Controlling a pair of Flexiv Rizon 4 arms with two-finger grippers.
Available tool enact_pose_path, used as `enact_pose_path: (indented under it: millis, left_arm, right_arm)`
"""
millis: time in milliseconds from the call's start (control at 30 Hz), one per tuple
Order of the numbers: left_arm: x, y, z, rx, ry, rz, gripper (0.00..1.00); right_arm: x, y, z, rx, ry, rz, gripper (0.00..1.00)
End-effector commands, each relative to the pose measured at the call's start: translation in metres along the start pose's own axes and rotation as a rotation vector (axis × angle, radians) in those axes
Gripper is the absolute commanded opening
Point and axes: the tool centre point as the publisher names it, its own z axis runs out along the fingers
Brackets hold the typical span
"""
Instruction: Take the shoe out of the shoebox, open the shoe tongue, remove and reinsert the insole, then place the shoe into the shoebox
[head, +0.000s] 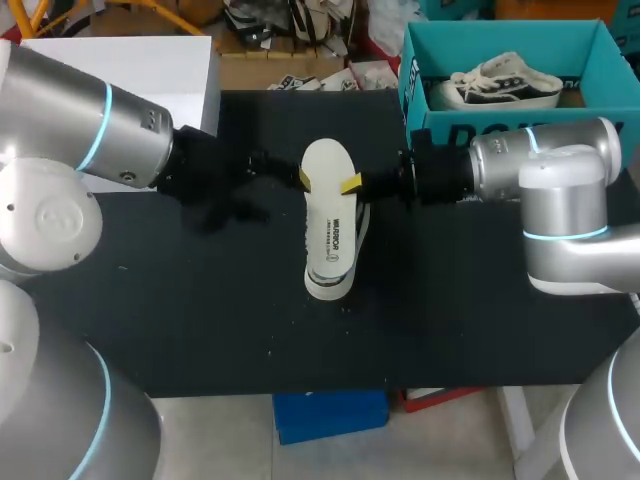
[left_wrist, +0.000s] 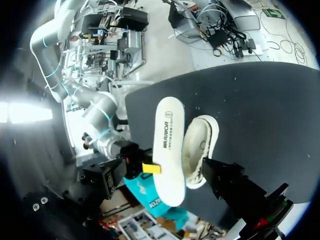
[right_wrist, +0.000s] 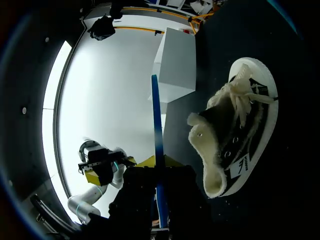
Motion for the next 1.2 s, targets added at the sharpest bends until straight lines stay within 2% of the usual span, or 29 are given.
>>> enact_pose_path:
  millis: [33,300,500,900,967,1067,1200]
  left_arm:
    - [0.013,-0.005,0.004,-0.079,-0.292,-0.03,1.0]
    - [0.02,0.009,0.012,-0.094,-0.422,-0.087,1.0]
    - [0.03,0.018,0.022,-0.077,-0.527,-0.161,1.0]
    - [0.03,0.026,0.046,-0.113,-0.638,-0.123,1.0]
    - [0.029,0.025,0.05,-0.116,-0.653,-0.115,0.96]
    - [0.029,0.026,0.056,-0.117,-0.661,-0.115,0.98]
    - [0.03,0.03,0.062,-0.14,-0.684,-0.121,0.93]
  right_arm:
    - [0.0,0.0,0.001,0.0,-0.001,0.001,0.0]
    - [0.0,0.0,0.001,0.0,-0.001,0.001,0.0]
    - [0.0,0.0,0.001,0.0,-0.001,0.001,0.0]
    - [0.0,0.0,0.001,0.0,-0.001,0.001,0.0]
    - [0.0,0.0,0.001,0.0,-0.001,0.001,0.0]
    - [0.0,0.0,0.001,0.0,-0.001,0.001,0.0]
    - [0.0,0.0,0.001,0.0,-0.001,0.001,0.0]
